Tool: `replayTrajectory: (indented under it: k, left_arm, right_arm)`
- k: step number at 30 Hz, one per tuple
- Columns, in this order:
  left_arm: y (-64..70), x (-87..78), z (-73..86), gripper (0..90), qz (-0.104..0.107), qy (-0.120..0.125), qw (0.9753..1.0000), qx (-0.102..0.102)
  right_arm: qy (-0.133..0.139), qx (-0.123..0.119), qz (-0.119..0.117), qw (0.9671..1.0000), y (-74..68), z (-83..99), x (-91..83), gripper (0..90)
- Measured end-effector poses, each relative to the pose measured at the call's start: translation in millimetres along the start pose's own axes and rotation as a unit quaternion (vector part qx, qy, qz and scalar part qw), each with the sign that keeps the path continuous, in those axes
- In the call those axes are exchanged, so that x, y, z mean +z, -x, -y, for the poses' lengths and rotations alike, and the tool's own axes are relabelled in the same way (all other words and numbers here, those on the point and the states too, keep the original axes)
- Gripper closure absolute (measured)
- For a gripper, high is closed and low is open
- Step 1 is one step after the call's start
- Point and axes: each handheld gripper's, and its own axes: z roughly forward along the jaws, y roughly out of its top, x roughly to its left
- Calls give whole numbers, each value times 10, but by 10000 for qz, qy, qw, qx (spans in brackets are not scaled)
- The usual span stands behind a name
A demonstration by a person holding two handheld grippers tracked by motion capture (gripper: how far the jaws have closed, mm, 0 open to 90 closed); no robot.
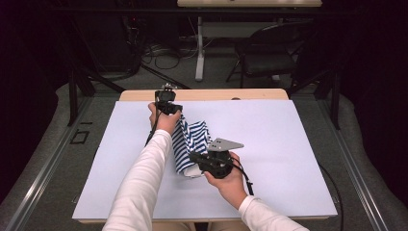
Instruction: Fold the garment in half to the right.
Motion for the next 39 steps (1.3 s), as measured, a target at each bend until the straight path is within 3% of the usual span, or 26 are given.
replayTrajectory:
  k: [20, 39]
  left_arm:
    - [204, 460, 52, 871, 90, -292, 9995, 87]
    - [367, 723, 106, 870, 311, -467, 9981, 243]
  right_arm:
    - [-159, 231, 214, 9994, 177, 220, -25, 862]
    - [-236, 453, 499, 9974, 322, 439, -133, 861]
